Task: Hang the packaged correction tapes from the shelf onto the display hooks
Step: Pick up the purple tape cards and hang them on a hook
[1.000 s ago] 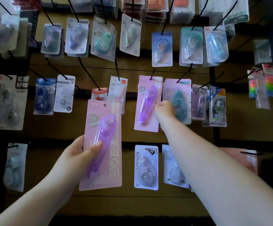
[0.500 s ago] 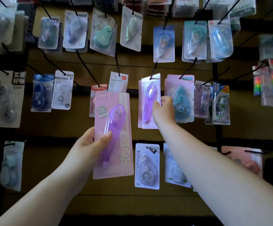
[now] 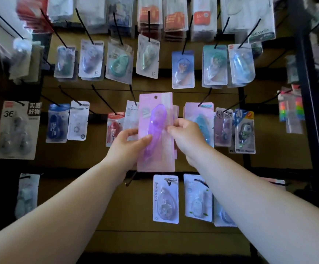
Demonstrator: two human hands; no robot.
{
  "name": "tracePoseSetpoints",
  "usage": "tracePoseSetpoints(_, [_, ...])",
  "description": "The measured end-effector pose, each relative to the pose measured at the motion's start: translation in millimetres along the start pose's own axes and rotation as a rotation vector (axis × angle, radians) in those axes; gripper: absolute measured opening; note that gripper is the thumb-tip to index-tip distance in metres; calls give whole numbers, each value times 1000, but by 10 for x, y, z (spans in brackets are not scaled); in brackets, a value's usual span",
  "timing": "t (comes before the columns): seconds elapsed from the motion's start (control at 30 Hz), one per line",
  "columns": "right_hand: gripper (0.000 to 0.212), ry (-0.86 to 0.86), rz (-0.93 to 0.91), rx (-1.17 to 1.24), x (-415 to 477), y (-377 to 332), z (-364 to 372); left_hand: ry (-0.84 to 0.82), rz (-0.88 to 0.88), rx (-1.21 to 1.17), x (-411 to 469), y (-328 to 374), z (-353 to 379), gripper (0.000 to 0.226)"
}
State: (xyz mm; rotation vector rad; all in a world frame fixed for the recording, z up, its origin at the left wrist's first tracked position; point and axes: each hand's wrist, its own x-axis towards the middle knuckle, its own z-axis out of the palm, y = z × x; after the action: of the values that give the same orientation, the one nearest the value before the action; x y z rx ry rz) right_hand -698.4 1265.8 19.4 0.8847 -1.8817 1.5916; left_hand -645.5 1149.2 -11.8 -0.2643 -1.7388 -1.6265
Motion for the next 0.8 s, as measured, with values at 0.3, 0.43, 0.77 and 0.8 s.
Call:
tracePoseSetpoints(0.3, [28,84,75,-63,305,32,-192,21,63,175,241,137,278,59])
tracePoseSetpoints(0.43, [24,80,84,-103,400,114,-152,1,51,189,316,22,329,60])
tracePoseSetpoints(0.77, [19,121,20,-80,516,219,-148,-15,106,205,409,-54,400,53])
tracePoseSetpoints(0.8, [20,120,21,-80,518,234,-168,-18,109,215,407,-52,412,53])
